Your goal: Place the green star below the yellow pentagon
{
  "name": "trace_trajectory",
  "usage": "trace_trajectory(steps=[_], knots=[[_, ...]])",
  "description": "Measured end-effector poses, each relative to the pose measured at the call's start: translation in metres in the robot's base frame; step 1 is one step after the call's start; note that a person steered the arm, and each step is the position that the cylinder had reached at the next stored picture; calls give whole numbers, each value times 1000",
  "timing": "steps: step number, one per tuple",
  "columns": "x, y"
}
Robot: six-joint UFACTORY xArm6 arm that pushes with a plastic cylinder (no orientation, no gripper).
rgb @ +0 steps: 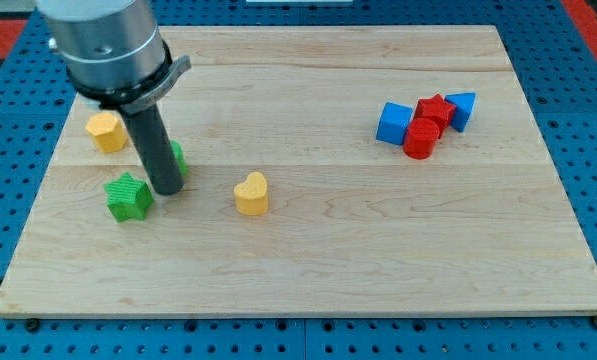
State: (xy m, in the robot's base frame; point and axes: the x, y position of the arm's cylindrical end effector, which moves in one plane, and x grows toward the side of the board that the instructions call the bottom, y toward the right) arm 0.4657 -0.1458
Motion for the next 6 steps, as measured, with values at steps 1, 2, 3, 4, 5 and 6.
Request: trace_trajectory(steps=[1,2,3,4,5,6], knots=[[-36,0],[17,8],[75,28],[77,-10],[45,-20],[18,-21]])
